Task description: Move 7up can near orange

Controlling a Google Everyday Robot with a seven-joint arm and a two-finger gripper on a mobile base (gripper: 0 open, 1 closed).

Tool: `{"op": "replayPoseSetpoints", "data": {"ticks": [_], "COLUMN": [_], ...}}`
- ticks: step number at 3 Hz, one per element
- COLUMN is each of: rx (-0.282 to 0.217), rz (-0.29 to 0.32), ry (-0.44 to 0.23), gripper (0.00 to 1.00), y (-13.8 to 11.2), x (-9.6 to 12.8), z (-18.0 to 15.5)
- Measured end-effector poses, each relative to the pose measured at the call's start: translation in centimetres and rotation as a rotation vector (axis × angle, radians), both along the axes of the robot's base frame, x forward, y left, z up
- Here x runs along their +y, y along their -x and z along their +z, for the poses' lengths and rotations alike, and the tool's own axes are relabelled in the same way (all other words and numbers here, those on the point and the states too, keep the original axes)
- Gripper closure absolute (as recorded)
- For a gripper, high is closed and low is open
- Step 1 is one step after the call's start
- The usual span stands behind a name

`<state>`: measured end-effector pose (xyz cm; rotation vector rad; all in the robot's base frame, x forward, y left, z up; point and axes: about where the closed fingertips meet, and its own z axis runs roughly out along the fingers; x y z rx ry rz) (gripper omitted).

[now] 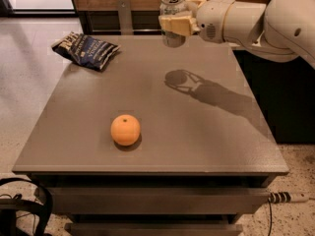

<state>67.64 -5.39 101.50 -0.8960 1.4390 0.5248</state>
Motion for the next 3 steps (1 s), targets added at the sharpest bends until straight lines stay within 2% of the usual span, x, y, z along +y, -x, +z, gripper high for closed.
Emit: {"op": "replayPoseSetpoints", "data": {"ticks": [1,2,3], "rx": [0.007,0.033,0.077], "rz": [-0.027,-0.078,-0.156], "ry": [-0.006,-0.033,-0.054], "gripper": [1.00,1.00,1.00], "y": [4.5,10.0,14.2], "x": [0.1,0.7,0.3], "z": [-1.3,-4.4,-7.0]}}
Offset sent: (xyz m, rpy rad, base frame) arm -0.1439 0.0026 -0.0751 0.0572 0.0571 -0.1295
